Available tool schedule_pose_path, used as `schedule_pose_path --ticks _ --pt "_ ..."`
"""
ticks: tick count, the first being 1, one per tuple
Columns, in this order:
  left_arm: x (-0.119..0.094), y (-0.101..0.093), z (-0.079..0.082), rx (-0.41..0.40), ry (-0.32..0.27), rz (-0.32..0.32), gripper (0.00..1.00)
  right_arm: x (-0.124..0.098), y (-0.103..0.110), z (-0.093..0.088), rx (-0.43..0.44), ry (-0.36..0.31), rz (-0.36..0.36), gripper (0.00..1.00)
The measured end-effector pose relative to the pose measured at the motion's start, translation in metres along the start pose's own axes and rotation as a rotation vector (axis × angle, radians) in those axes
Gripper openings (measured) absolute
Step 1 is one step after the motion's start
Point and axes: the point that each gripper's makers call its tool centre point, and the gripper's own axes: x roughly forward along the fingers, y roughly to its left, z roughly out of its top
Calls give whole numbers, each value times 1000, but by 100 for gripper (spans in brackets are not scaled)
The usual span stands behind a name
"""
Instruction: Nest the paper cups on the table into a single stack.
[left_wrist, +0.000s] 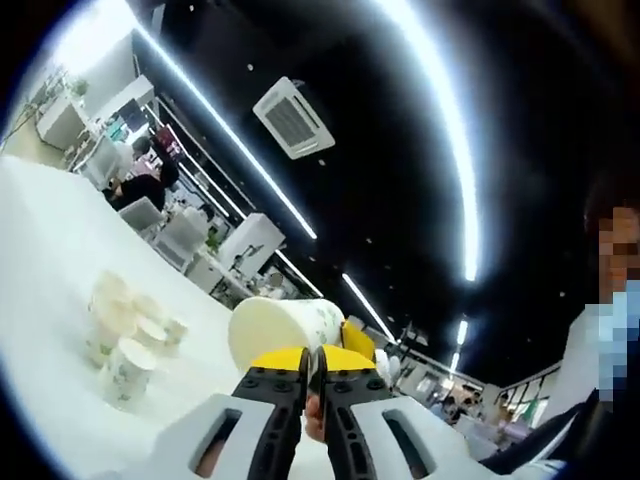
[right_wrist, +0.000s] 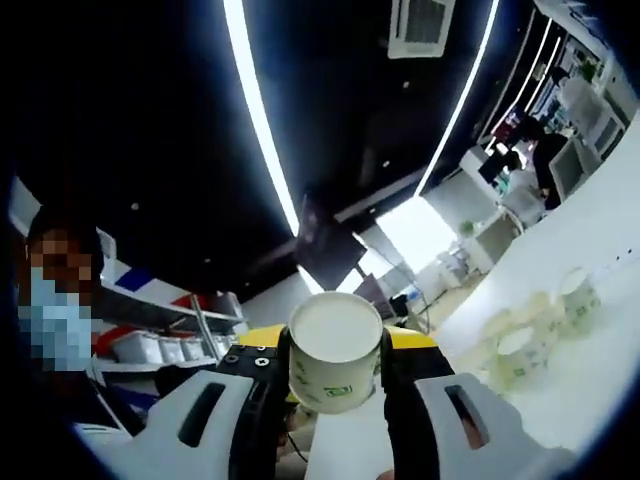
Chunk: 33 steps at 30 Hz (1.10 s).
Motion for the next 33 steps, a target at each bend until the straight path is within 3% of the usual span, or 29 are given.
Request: schedule_pose_path --ticks 7,18,23,26,27,33 --pt "1 2 -3 13 14 14 4 -3 -5 -4 42 -9 -1 39" --pt "3 1 -7 163 63 56 4 -9 -10 -10 -19 23 -26 40" --pt "1 2 -11 251 94 75 2 -16 -16 -17 -94 71 -69 41" --pt "-3 10 -12 347 117 126 2 -21 -16 -19 -147 100 -83 41" --pt "-3 8 -13 335 122 118 2 -22 -17 -19 -153 103 -86 41" --pt "-5 11 -17 405 161 132 2 -29 -24 -25 -349 199 -152 41"
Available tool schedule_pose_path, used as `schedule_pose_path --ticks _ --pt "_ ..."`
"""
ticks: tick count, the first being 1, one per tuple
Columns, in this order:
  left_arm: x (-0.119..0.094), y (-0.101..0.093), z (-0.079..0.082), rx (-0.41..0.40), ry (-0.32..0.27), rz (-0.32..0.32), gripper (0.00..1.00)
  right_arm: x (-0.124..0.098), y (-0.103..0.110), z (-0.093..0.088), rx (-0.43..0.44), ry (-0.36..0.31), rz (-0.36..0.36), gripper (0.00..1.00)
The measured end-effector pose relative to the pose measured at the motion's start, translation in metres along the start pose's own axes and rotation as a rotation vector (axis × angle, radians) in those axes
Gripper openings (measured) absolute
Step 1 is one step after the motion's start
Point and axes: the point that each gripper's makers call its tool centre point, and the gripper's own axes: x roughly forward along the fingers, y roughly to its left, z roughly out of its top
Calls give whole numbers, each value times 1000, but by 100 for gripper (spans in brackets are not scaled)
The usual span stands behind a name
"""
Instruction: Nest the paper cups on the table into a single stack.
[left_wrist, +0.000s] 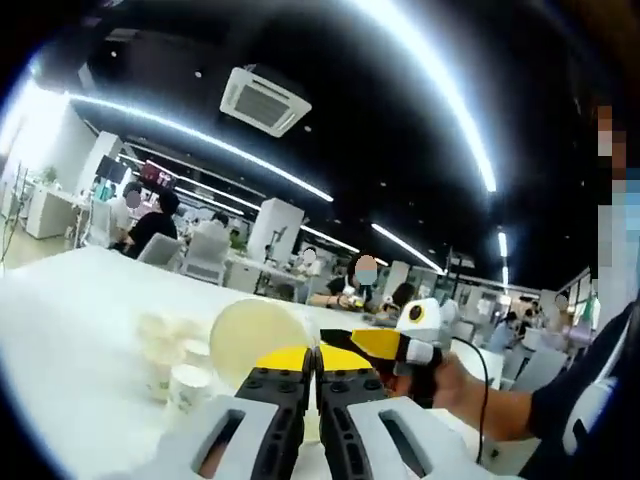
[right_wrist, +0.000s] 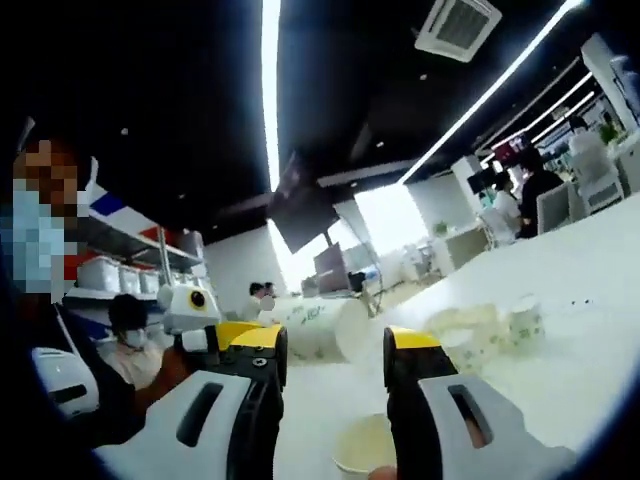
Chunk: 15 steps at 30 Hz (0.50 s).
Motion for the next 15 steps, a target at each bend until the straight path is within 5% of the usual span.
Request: schedule_pose_path --ticks 5,15 --pt "0 -1 -1 42 29 -5 2 -1 5 -2 -174 60 -27 41" --pt "-1 -2 1 118 93 -11 2 -4 9 -10 -336 124 -50 42"
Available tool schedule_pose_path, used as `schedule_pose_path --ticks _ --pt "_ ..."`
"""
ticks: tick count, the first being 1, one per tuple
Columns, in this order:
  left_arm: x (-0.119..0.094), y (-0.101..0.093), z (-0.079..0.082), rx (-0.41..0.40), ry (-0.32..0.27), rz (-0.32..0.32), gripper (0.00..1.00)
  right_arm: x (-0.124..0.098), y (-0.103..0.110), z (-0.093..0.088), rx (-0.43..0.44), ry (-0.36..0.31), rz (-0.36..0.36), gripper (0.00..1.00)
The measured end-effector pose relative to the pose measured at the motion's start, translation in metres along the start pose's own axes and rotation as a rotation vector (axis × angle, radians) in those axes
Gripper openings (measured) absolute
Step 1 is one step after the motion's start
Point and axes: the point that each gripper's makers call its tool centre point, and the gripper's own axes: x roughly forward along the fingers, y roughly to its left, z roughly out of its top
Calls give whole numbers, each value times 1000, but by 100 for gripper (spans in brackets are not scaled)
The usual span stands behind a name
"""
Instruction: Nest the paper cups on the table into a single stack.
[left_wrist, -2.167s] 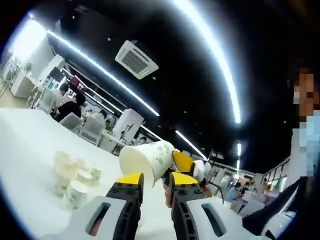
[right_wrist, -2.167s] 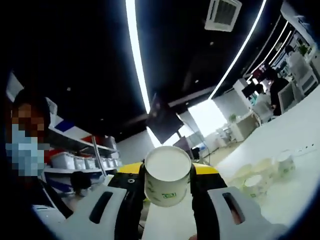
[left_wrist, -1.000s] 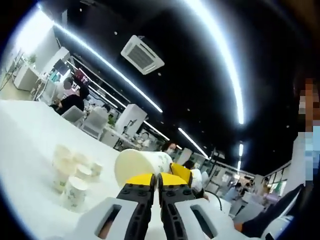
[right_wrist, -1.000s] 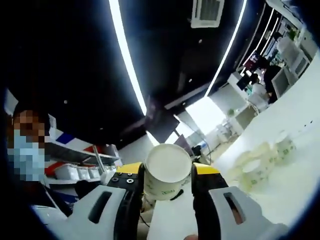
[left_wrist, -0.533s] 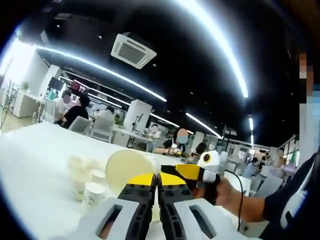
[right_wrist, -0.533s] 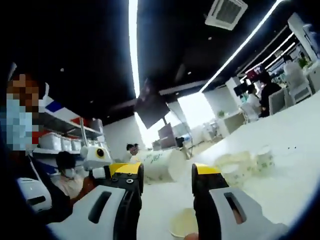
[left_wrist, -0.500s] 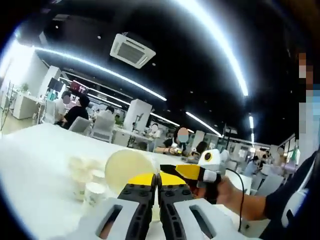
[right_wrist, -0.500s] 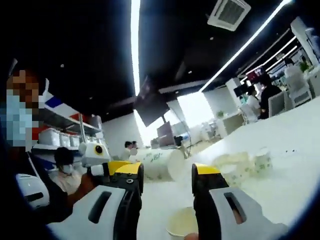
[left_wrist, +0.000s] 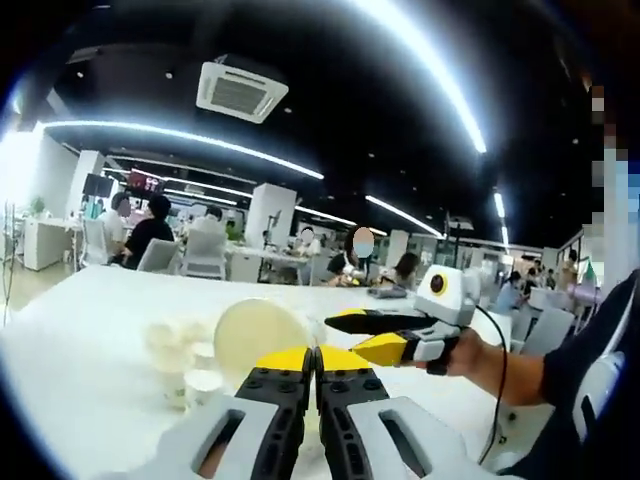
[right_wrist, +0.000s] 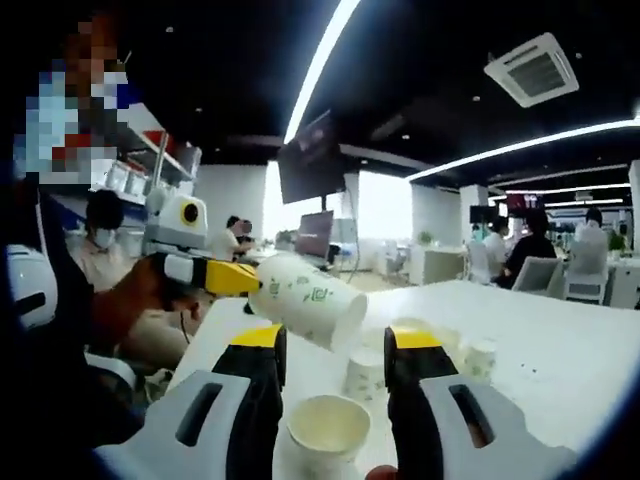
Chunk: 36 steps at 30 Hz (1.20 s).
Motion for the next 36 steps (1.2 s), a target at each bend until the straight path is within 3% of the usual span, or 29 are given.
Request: schedule_pose_path --ticks 3,6,13,19,23,28,36 --pt "0 -3 1 33 20 -3 2 -1 2 0 -53 15 -6 44" --pt "0 -5 1 80 44 -4 2 -3 -2 2 -156 40 -28 45" --pt "3 -13 0 155 95 -16 2 -2 12 3 -399 113 -42 48" --pt "4 -17 1 206 141 -33 2 1 21 6 -474 132 -34 51" --pt "3 -16 5 298 233 -52 2 0 22 7 -509 145 -33 51" --pt "3 -19 15 372 294 -62 2 2 20 9 -536 153 -25 51" --pt "4 -22 12 489 436 -94 2 6 20 11 -565 153 -13 51"
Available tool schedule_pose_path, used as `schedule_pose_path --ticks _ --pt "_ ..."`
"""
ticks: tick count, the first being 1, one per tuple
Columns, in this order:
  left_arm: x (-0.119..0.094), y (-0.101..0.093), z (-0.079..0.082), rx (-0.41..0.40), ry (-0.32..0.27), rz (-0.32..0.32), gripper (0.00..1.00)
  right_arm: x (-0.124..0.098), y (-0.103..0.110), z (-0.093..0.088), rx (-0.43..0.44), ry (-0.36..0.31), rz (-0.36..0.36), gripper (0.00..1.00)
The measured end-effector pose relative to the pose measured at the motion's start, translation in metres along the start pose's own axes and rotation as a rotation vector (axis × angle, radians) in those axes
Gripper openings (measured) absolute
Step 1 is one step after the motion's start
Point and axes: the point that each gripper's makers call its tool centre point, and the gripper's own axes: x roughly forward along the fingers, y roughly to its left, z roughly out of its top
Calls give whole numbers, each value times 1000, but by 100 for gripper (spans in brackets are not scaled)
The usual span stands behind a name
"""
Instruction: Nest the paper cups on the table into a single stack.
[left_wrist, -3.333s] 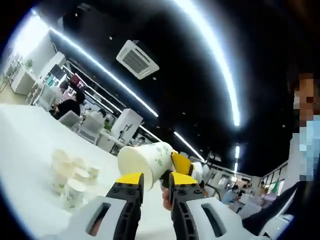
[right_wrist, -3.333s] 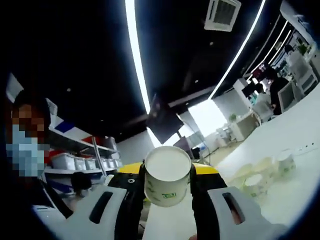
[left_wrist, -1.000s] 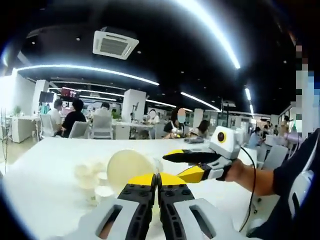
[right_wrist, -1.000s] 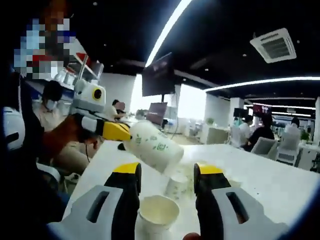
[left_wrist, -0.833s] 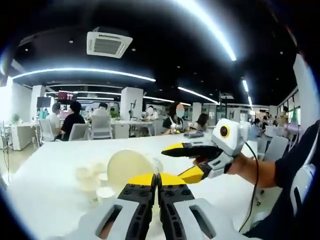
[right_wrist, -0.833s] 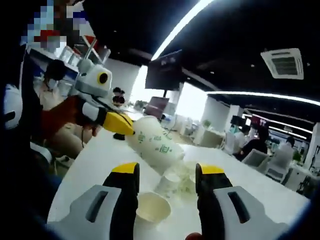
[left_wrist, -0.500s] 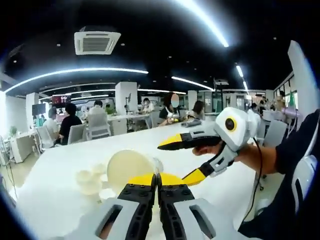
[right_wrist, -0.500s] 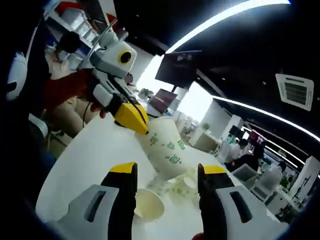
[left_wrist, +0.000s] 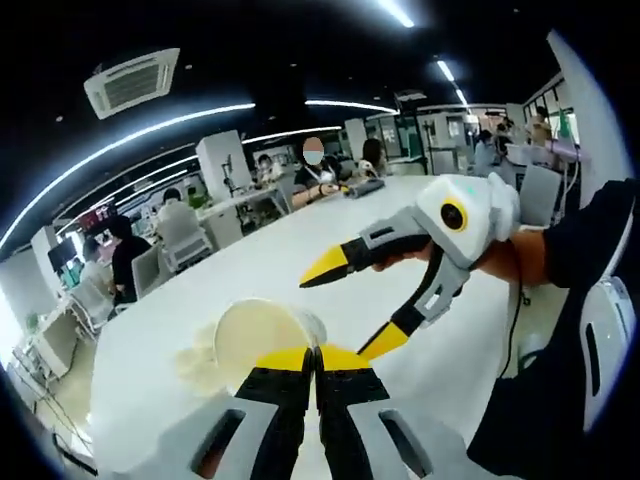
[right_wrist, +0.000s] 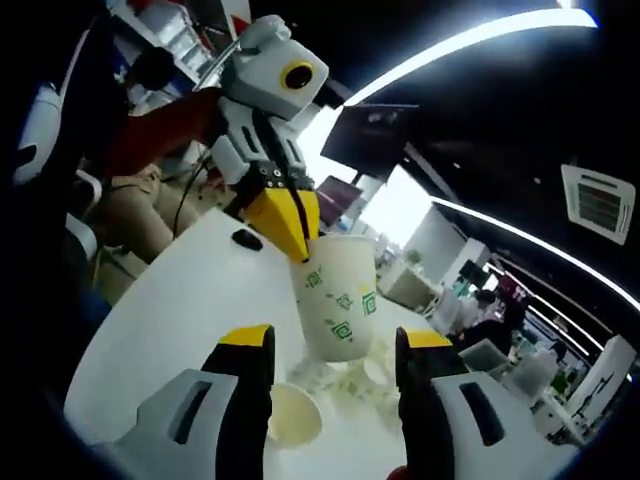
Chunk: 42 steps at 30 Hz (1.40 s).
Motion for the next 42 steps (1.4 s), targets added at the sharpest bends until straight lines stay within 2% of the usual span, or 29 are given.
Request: schedule_pose_path --ticks 12,15,19,26,33,42 --pt "7 -4 7 68 139 -77 2 6 2 -1 47 -18 1 51" --pt "10 -8 9 107 193 -99 2 7 3 -1 96 -39 -2 51" --pt "11 -9 15 124 235 -115 2 11 4 0 179 -79 0 51" --pt "18 -14 14 158 288 -129 2 8 0 0 237 -110 4 51" --pt "28 -24 15 185 319 -150 2 11 -2 0 227 -118 3 50" --pt "36 -32 13 213 345 -163 2 9 0 -9 230 -105 2 45"
